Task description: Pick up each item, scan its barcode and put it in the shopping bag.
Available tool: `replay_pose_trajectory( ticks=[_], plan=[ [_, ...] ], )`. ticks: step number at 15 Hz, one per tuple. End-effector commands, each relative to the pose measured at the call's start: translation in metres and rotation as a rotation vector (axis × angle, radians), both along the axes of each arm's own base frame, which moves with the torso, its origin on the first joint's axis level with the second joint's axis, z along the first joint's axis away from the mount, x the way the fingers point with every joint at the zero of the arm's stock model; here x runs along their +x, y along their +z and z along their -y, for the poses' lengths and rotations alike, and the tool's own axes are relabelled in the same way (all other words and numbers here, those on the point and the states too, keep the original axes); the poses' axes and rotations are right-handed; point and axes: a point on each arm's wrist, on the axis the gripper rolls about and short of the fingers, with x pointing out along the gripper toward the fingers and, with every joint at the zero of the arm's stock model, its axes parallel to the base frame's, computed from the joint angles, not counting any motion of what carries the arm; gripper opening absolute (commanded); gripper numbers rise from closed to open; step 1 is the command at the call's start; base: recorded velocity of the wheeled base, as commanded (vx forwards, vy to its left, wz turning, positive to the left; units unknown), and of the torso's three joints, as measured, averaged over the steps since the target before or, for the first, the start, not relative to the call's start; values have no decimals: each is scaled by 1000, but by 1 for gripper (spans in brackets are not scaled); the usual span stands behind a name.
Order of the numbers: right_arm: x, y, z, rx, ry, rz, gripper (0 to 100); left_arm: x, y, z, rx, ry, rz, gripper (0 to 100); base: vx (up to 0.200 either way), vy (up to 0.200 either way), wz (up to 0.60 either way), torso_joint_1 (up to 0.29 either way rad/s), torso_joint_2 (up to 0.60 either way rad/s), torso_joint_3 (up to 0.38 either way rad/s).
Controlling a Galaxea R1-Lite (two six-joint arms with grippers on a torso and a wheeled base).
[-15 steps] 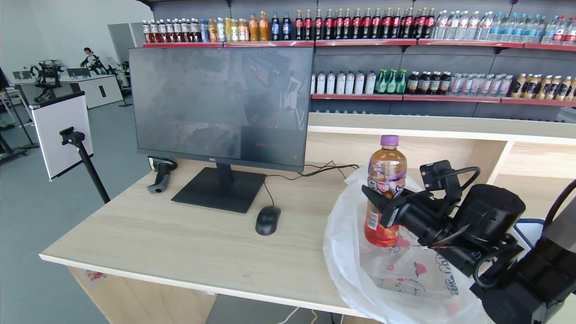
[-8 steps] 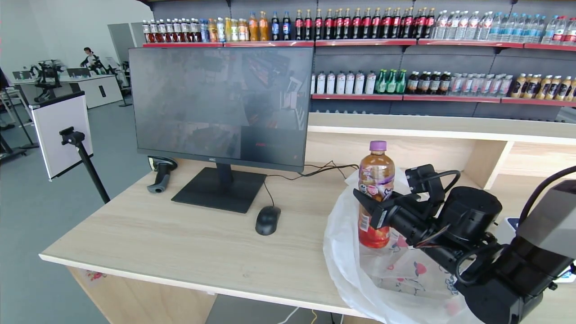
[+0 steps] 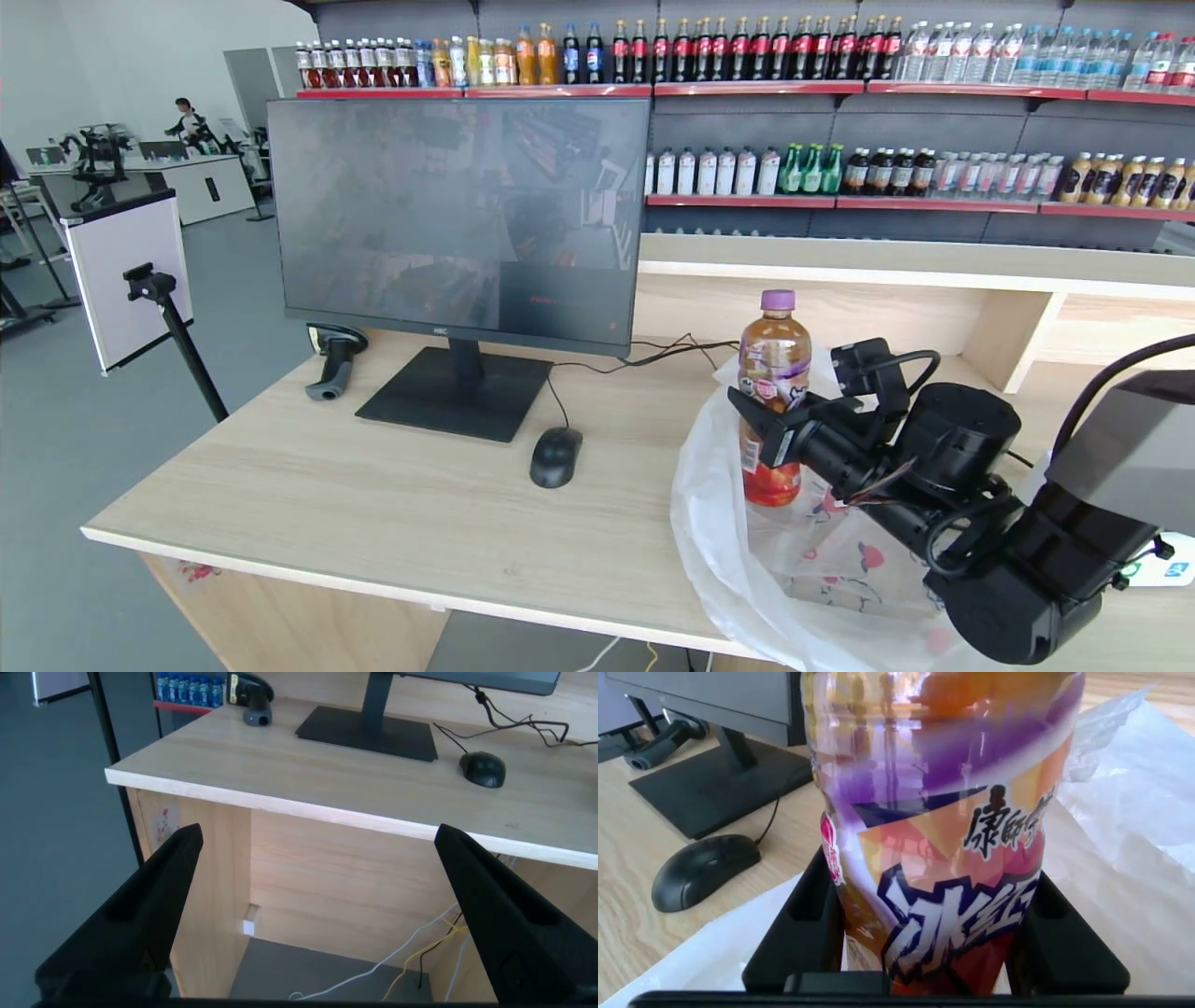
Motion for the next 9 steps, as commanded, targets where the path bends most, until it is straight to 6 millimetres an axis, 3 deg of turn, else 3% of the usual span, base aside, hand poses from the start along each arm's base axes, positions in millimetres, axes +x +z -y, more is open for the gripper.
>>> replay_pose_trajectory(
  ticks=[1,9],
  plan=[
    [0,-3,-1,-4,2,-10,0,0,0,0,-1,0,0,100,0,0,0,0,0,0],
    [-8,-12,3,-24,2,-57,0,0,0,0,-1,0,0,100,0,0,0,0,0,0]
  ],
)
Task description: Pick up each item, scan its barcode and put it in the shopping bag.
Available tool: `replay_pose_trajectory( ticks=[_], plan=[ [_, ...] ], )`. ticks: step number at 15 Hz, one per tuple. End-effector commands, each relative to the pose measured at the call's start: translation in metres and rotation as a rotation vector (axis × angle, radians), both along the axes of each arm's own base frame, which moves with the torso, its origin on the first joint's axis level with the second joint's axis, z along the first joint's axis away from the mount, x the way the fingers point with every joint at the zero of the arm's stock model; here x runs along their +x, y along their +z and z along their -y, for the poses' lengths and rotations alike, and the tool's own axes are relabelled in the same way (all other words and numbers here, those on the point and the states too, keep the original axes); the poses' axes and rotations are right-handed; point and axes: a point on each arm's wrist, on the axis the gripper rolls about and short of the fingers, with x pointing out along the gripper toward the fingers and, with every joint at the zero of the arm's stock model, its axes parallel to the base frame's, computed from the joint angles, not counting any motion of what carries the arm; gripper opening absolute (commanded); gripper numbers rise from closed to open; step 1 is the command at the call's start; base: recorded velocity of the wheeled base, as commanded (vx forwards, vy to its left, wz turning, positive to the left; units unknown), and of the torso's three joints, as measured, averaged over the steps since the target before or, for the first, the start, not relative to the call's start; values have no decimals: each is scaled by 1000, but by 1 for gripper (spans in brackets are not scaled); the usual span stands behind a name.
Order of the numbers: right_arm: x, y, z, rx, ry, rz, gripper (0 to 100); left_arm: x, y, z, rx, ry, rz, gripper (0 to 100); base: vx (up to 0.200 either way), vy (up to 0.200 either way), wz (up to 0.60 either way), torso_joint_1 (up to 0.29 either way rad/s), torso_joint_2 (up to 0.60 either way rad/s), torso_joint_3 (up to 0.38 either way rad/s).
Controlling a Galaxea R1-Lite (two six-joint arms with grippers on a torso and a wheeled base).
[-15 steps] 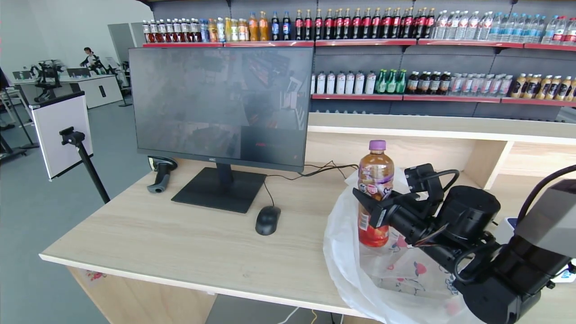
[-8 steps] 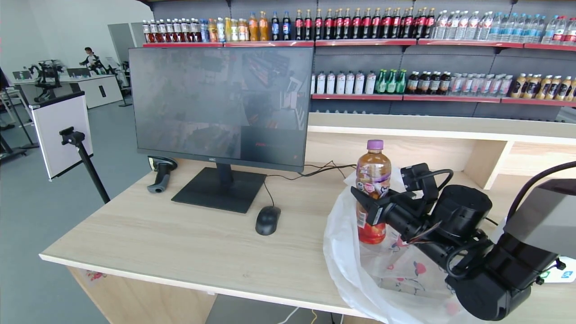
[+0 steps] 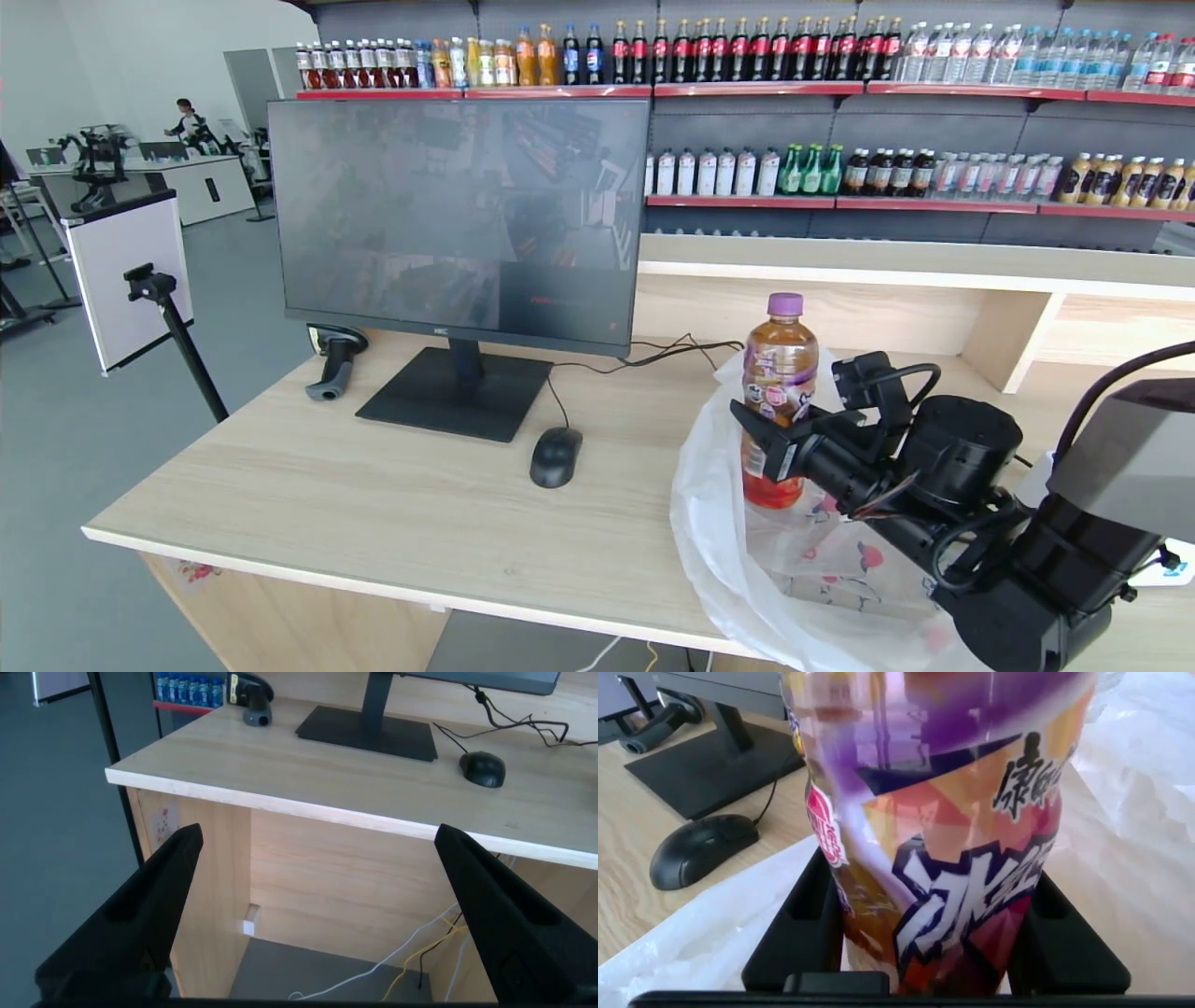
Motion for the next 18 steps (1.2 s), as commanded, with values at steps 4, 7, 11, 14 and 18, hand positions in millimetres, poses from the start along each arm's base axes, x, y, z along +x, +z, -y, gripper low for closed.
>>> replay_pose_trajectory(
  ticks=[4,7,11,14,18],
  plan=[
    [-4,-4,1,-10,1,-23,0,0,0,0,-1,0,1,100,0,0,0,0,0,0],
    [-7,-7,2,-16,3,-37,0,0,0,0,-1,0,1,100,0,0,0,0,0,0],
    [-8,-9,3,-18,1,-47,0,0,0,0,-1,0,2,100,0,0,0,0,0,0],
    [-10,-10,3,-21,3,-53,0,0,0,0,-1,0,1,100,0,0,0,0,0,0],
    [-12,-11,4,-23,3,-62,100,0,0,0,-1,0,1,100,0,0,0,0,0,0]
  ],
)
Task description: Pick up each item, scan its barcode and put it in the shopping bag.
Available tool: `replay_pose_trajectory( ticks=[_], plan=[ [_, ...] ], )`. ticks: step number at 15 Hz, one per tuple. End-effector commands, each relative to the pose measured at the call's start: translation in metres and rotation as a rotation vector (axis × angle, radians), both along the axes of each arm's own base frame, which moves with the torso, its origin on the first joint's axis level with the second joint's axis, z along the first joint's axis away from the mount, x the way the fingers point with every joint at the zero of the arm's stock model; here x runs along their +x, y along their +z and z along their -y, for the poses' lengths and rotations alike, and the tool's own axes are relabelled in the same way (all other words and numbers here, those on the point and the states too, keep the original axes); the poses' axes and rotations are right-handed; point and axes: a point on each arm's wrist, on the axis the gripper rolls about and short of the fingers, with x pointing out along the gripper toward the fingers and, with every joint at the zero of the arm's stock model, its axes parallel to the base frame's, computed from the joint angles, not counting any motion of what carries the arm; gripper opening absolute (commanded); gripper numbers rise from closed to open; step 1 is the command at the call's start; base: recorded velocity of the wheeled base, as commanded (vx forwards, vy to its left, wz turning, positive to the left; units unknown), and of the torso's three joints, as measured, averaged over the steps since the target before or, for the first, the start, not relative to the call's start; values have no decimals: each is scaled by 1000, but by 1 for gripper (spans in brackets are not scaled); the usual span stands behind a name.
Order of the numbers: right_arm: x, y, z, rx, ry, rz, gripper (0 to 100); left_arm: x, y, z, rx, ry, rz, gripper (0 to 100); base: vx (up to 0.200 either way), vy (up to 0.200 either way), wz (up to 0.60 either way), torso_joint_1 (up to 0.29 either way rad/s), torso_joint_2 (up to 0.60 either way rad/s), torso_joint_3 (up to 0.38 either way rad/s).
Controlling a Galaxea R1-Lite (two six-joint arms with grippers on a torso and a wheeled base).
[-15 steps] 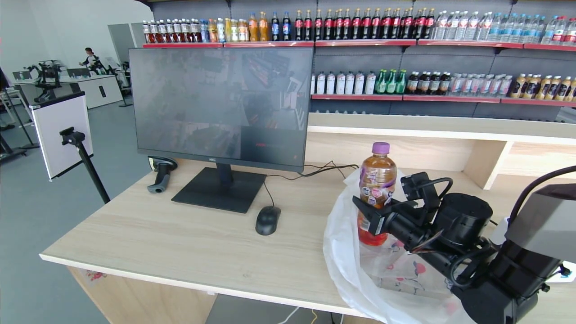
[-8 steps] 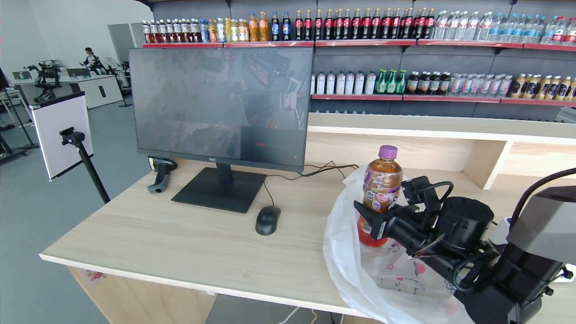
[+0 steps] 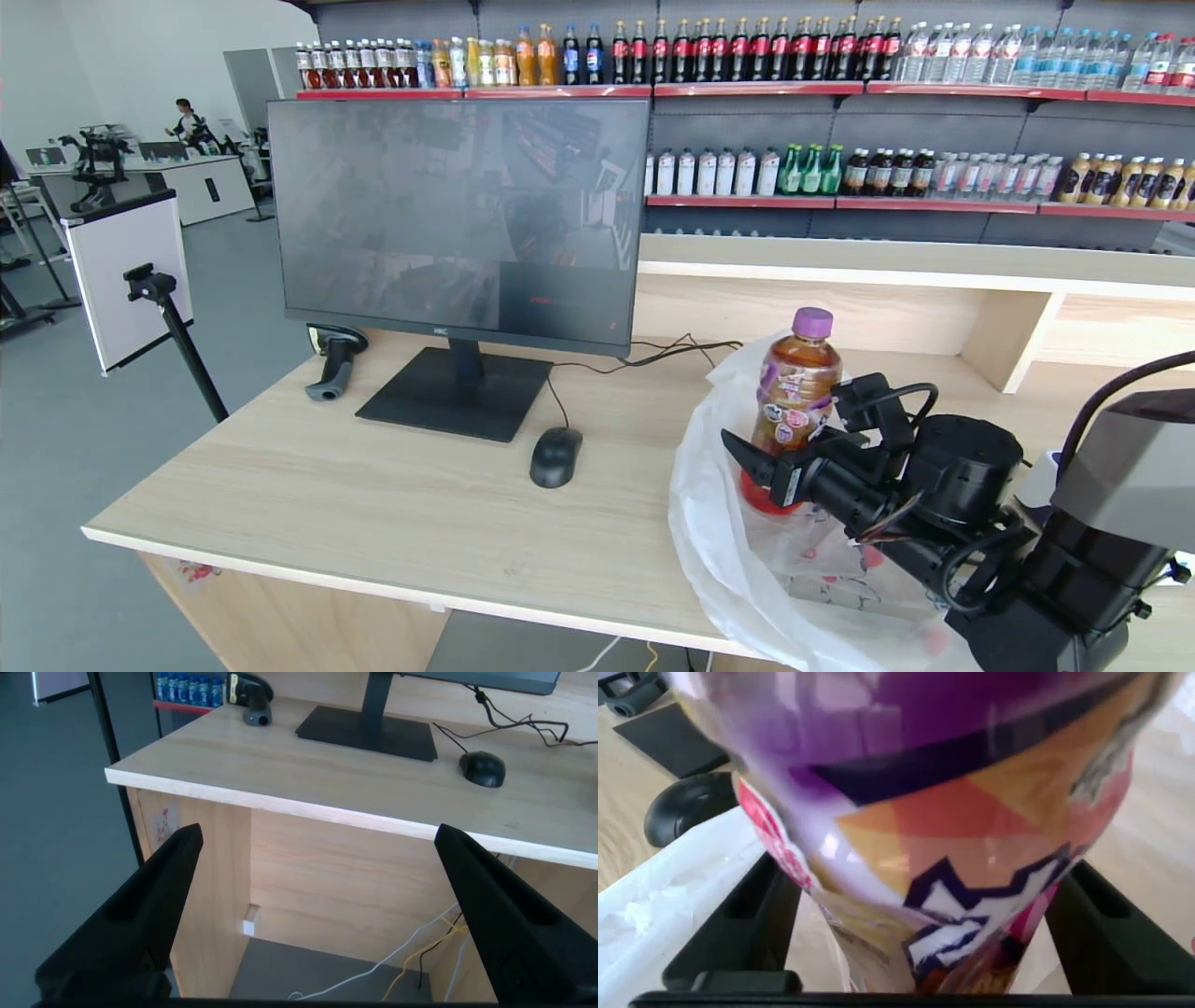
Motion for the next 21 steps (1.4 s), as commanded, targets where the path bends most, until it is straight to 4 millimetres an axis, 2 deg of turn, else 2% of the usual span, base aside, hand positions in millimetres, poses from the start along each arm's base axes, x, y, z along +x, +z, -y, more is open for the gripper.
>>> replay_pose_trajectory(
  ticks=[1,12,17,21],
  plan=[
    [1,1,1,4,-3,7,100,0,0,0,-1,0,1,100,0,0,0,0,0,0],
    [-6,17,6,29,-11,41,100,0,0,0,-1,0,1,100,0,0,0,0,0,0],
    [-21,33,12,43,-11,73,100,0,0,0,-1,0,1,100,0,0,0,0,0,0],
    [-33,35,17,39,-11,63,100,0,0,0,-1,0,1,100,0,0,0,0,0,0]
  ],
)
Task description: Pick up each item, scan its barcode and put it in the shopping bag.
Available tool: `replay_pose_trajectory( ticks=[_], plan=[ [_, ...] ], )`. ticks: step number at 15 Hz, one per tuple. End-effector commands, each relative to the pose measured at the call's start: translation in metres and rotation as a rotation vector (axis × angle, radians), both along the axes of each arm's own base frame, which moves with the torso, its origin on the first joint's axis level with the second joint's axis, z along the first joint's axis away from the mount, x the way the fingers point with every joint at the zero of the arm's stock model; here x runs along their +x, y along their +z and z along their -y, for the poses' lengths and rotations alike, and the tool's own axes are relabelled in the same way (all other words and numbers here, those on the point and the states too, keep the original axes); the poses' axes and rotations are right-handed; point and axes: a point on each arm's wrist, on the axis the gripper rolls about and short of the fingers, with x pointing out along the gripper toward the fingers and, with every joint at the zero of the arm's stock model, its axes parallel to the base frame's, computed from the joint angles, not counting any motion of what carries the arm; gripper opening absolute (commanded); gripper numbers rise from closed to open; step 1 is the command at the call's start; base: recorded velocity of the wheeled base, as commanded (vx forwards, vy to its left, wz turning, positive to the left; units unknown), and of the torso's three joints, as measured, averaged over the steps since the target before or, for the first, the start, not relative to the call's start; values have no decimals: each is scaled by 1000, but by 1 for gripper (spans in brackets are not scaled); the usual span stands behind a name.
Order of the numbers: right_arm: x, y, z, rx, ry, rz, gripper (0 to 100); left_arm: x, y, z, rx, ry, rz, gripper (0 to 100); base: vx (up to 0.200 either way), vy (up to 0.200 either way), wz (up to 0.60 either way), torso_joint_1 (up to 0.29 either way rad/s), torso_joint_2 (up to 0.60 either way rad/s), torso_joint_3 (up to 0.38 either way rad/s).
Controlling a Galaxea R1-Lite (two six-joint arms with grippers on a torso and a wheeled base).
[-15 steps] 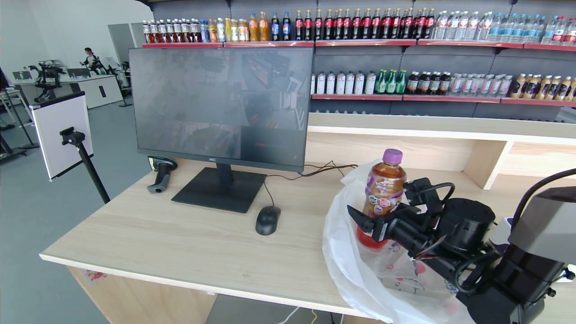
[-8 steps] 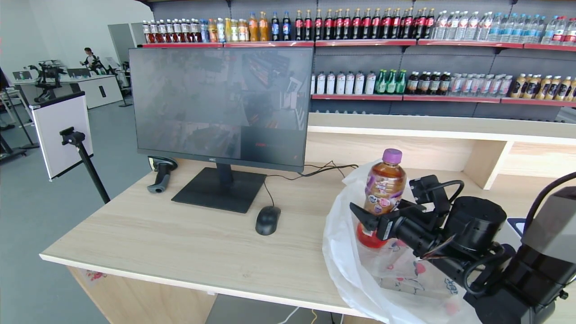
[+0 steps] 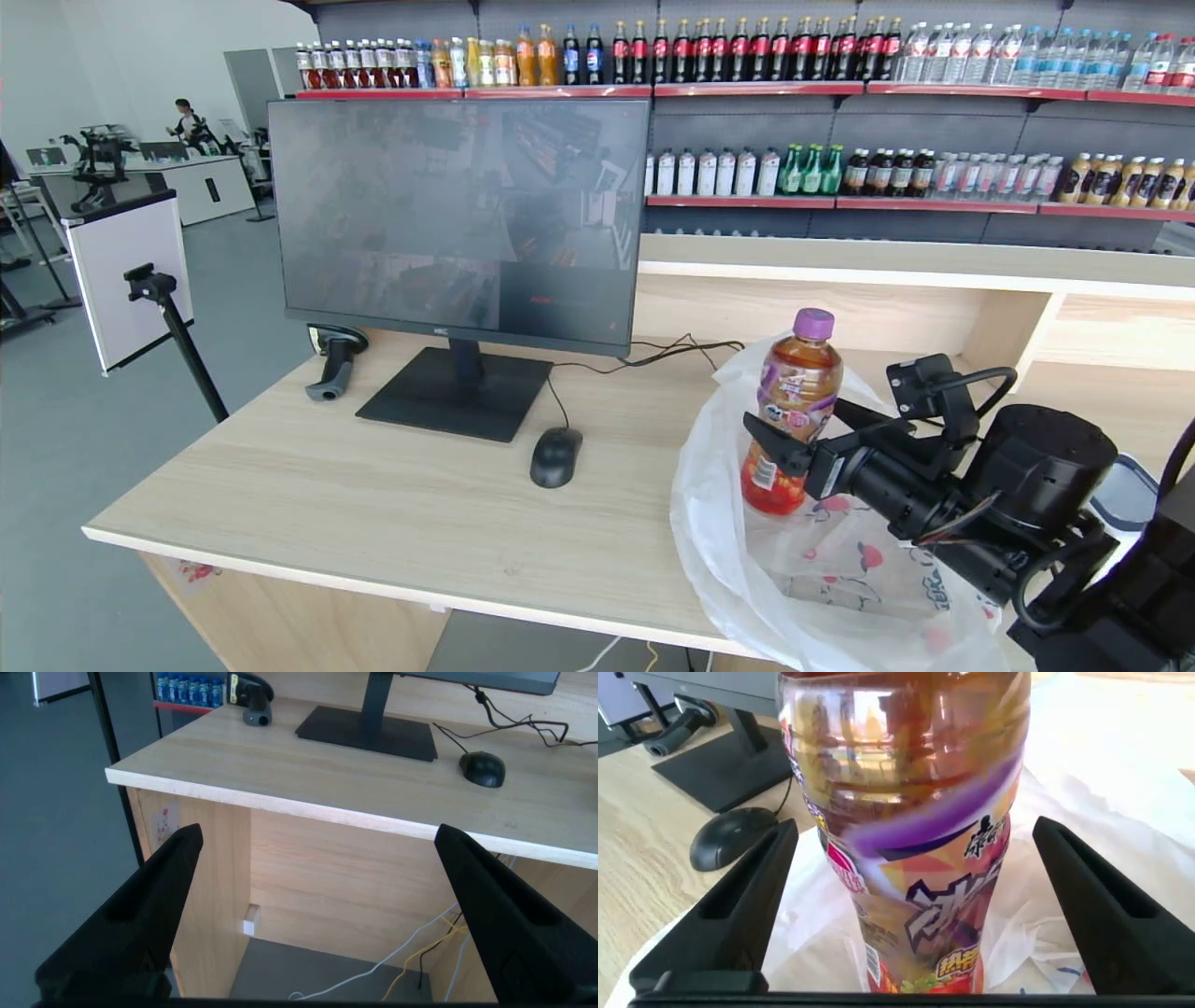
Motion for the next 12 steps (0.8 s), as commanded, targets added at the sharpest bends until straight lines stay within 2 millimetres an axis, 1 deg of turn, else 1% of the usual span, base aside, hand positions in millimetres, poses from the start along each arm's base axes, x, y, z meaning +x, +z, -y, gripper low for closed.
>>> replay_pose_trajectory(
  ticks=[1,2,6,8,12],
  plan=[
    [-10,5,4,3,0,6,100,0,0,0,0,0,1,100,0,0,0,0,0,0],
    [-12,7,5,5,0,12,100,0,0,0,0,0,1,100,0,0,0,0,0,0],
    [-34,14,14,6,0,13,100,0,0,0,0,0,1,100,0,0,0,0,0,0],
    [-42,18,17,7,0,21,100,0,0,0,0,0,1,100,0,0,0,0,0,0],
    [-49,21,20,12,0,27,100,0,0,0,-2,0,2,100,0,0,0,0,0,0]
  ],
)
